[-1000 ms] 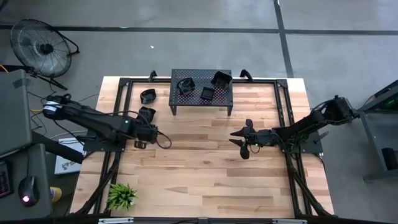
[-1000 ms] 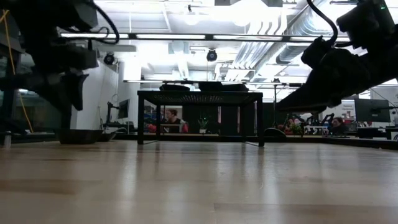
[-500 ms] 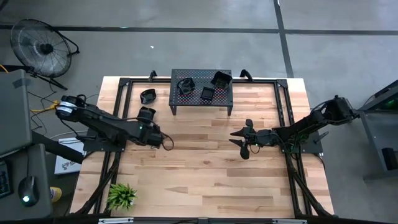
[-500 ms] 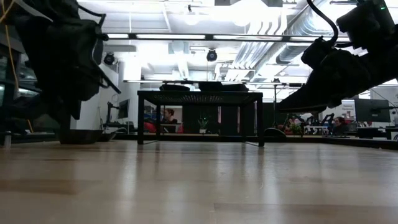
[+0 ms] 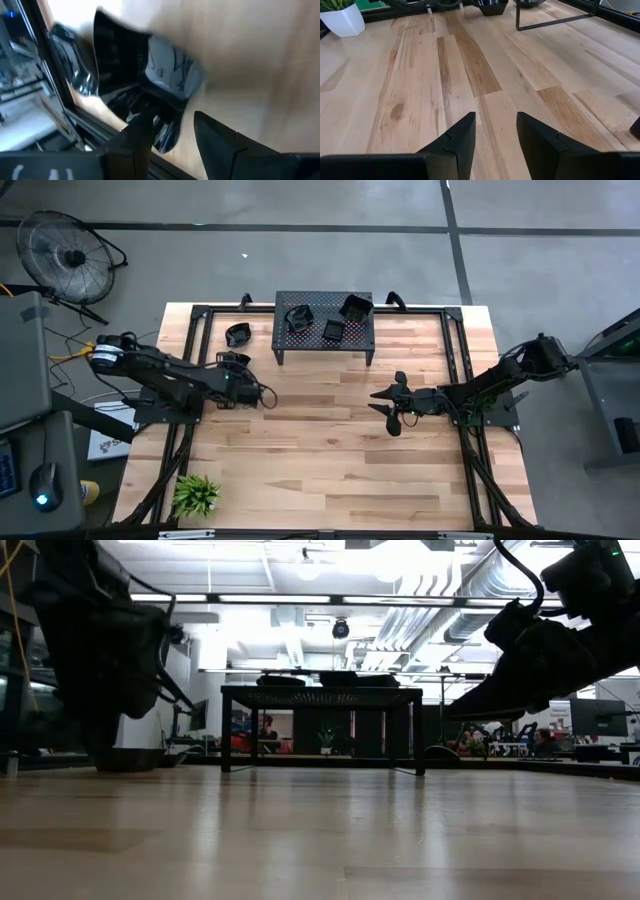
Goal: Pick & Place Mini shaped plates
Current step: Stack the black distorted square plate on top of the black distorted square plate on the shelf
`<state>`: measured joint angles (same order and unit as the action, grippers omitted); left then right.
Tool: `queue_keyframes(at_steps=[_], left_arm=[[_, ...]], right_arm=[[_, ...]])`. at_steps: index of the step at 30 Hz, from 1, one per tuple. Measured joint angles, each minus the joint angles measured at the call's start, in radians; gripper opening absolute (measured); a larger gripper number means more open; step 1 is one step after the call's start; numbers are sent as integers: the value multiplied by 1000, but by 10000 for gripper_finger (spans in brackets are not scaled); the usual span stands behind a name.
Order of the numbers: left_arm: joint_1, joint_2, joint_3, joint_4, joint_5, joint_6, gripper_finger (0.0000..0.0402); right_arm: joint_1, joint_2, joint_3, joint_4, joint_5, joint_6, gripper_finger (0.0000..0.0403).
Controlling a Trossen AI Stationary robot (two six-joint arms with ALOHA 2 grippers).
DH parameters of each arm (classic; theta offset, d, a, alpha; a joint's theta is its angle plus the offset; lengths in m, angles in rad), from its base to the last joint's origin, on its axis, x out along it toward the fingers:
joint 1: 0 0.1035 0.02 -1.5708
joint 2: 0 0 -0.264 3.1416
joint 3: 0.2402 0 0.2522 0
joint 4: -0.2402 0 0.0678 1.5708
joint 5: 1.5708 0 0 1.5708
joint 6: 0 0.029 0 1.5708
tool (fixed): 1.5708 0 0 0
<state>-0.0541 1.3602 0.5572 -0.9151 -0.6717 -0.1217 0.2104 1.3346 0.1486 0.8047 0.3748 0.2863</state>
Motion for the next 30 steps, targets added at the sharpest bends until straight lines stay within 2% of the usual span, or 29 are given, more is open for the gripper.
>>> queue_keyframes(at_steps=[5, 10, 13, 21, 30], left_arm=[[59, 0, -12, 24, -16, 10, 140], [67, 0, -12, 53, -14, 52, 132], [67, 0, -12, 55, -11, 65, 107], [67, 0, -12, 55, 30, 64, 7], [67, 0, -10, 55, 69, 61, 3]], right_arm=[[0, 0, 0, 0, 0, -6, 138], [0, 0, 0, 0, 0, -6, 138], [0, 0, 0, 0, 0, -7, 138], [0, 0, 0, 0, 0, -6, 138], [0, 0, 0, 0, 0, -6, 138]])
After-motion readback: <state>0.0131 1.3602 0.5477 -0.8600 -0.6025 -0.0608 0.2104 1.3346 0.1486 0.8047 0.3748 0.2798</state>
